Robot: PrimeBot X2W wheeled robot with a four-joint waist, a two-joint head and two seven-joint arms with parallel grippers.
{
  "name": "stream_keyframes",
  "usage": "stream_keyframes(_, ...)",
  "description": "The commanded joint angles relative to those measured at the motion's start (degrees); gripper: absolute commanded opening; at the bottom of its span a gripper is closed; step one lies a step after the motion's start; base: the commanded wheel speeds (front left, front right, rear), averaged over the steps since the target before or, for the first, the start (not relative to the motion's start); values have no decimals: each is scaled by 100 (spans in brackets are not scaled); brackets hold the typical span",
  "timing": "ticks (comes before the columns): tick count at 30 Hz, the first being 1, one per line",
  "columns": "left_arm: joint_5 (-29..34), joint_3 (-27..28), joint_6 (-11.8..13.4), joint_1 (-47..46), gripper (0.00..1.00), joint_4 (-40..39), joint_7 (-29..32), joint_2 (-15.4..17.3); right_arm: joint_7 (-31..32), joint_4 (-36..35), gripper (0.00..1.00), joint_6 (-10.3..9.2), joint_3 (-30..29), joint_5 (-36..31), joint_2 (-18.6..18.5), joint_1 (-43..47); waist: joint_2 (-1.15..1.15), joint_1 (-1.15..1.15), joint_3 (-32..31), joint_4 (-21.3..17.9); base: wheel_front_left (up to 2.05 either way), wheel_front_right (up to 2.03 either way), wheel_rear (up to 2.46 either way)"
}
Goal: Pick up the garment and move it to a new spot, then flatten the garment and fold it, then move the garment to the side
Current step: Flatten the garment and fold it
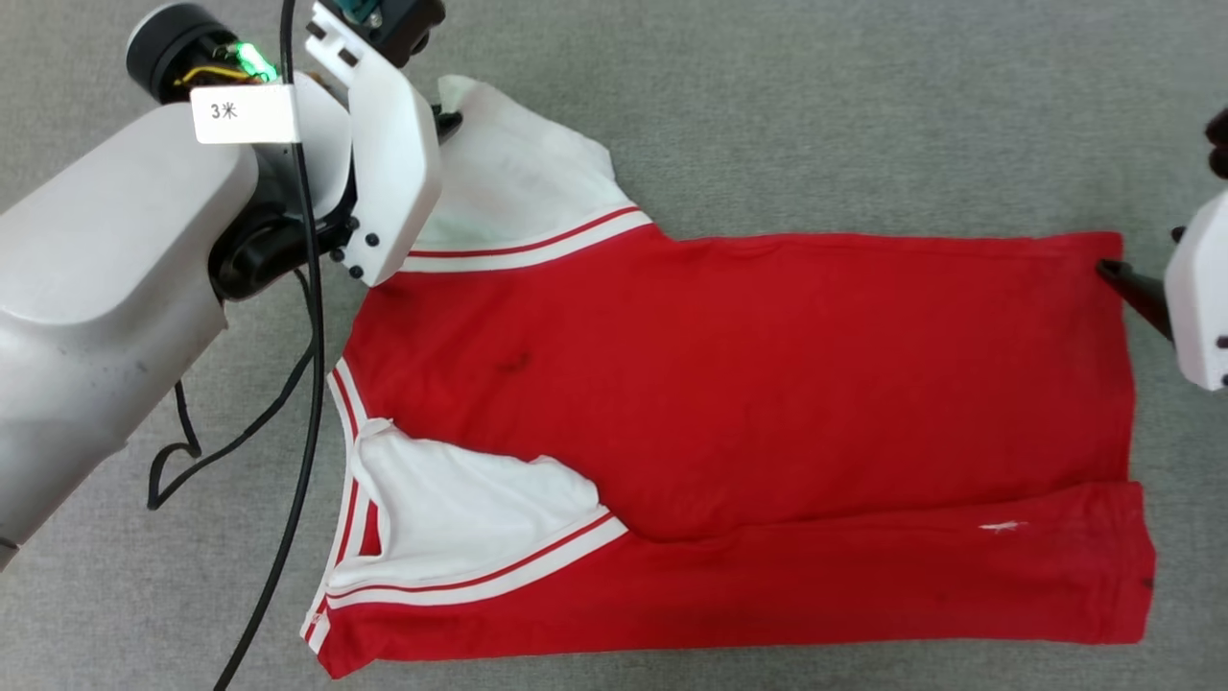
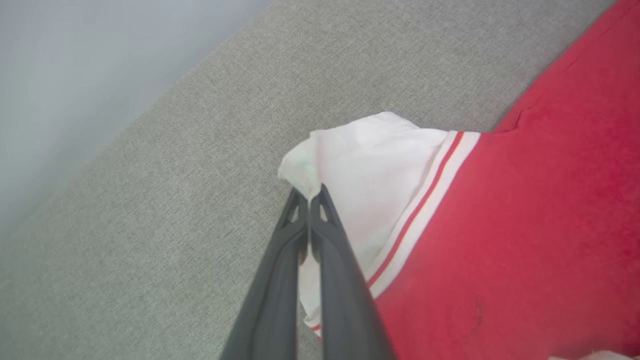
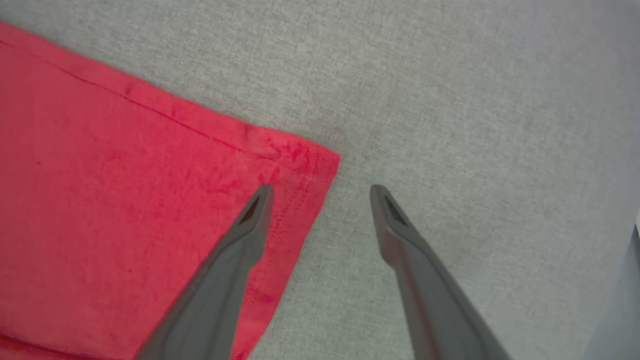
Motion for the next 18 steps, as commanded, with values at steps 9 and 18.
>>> stream_keyframes(9,13,-137,-3,-233,0,-144,-169,11,-271,998,100,-4,771,-17,240,-7,0,0,286,186,0,0,0)
stream_keyframes(18,-158,-206,-3,-127,0,-44,-391,116,-1124,1420,0,-6,1192,127,225,-152,0,0,136,141,0,0,0)
